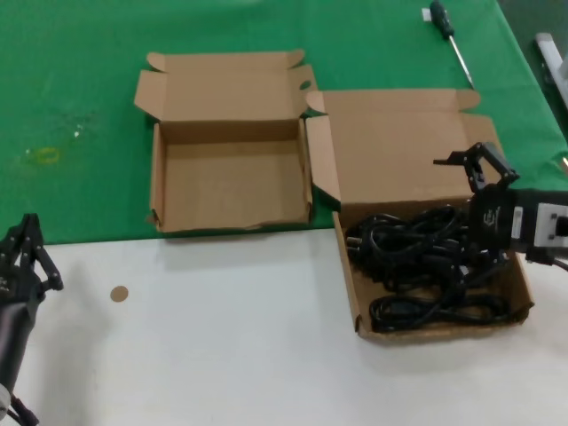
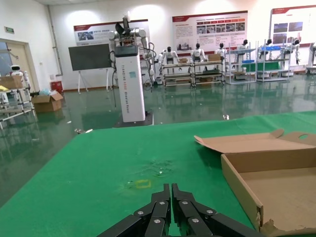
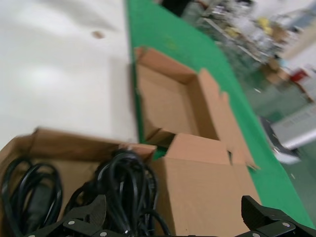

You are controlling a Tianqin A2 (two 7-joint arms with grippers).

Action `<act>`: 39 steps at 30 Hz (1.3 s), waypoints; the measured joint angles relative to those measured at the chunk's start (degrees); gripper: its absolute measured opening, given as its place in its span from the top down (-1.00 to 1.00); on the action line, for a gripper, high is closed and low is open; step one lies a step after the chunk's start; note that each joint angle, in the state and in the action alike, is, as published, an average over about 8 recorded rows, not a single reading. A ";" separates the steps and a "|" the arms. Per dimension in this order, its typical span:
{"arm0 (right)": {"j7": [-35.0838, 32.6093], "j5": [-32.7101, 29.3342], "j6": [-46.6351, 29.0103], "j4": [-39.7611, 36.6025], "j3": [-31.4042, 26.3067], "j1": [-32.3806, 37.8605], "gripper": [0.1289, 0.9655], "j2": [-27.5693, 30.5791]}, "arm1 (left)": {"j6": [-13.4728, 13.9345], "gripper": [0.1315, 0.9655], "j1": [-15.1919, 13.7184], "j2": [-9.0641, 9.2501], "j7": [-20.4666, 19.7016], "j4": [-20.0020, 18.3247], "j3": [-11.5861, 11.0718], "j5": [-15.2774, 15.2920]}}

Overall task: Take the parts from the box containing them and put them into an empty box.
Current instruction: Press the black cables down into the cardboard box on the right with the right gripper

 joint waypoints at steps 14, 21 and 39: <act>-12.59 -6.26 -9.43 -7.10 -5.65 10.60 -1.00 -2.06 | 0.00 0.95 0.00 0.00 0.00 0.00 0.00 0.01; -16.83 -7.72 -9.87 -11.38 -6.84 12.57 -0.93 -4.41 | 0.00 0.95 0.00 0.00 -0.02 0.00 0.00 0.01; -18.57 -9.14 -8.31 -12.63 -6.54 12.73 -0.51 -5.40 | 0.00 0.95 0.00 0.00 -0.03 0.00 0.00 0.02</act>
